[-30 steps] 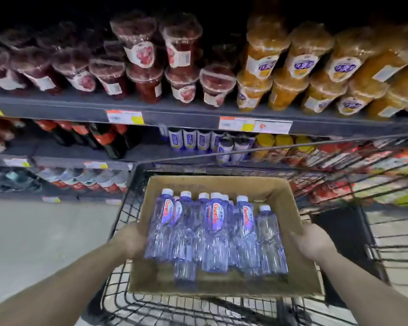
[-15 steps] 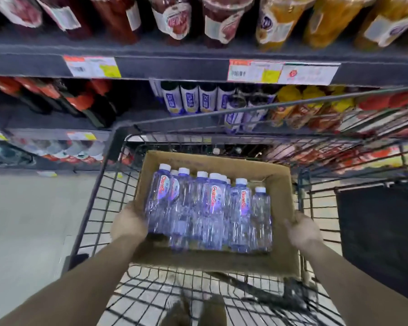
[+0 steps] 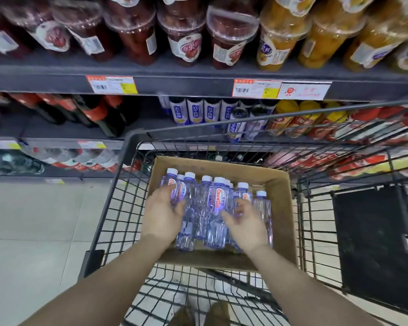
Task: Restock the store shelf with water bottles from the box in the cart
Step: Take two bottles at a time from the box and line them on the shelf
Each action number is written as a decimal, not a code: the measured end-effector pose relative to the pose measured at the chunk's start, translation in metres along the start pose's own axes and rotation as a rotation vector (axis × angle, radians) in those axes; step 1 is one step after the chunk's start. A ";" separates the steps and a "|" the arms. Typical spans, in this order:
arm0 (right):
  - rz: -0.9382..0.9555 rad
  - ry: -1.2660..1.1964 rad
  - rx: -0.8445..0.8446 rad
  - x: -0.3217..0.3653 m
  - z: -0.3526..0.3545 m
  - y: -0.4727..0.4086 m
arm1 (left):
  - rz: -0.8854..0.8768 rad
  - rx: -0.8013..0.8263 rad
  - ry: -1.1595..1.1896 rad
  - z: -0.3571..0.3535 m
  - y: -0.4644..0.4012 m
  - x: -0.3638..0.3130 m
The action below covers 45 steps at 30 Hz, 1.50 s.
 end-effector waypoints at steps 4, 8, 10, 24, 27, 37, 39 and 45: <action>-0.176 -0.016 0.112 -0.005 -0.046 -0.011 | 0.025 0.131 0.105 -0.026 -0.002 -0.004; -0.218 -0.059 0.114 -0.015 -0.052 -0.015 | 0.140 0.322 0.263 -0.048 -0.004 0.009; -0.119 -0.139 0.102 -0.006 -0.050 -0.008 | 0.224 0.464 0.421 -0.064 0.000 0.013; -0.377 -0.346 0.126 -0.108 -0.024 -0.038 | 0.398 0.661 0.893 -0.079 0.013 0.046; -0.307 -0.388 0.086 -0.107 -0.016 -0.039 | 0.417 0.654 0.924 -0.079 0.016 0.050; 0.105 -0.413 0.296 0.050 0.005 0.046 | 0.256 0.613 0.965 0.037 0.069 -0.023; 0.209 -0.370 0.335 0.110 0.001 0.065 | 0.205 0.521 0.967 0.084 0.079 -0.027; 0.494 -0.299 0.387 0.289 -0.039 0.132 | -0.002 0.362 1.017 0.241 0.132 -0.006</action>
Point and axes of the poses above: each hand's wrist, its own y-axis away from the middle knuckle, its own z-axis out of the back of the hand, x = y × z, the point moved 9 cm from there along -y, towards the middle knuckle, and after that the axes turned 15 degrees about x, right-handed, at the moved point
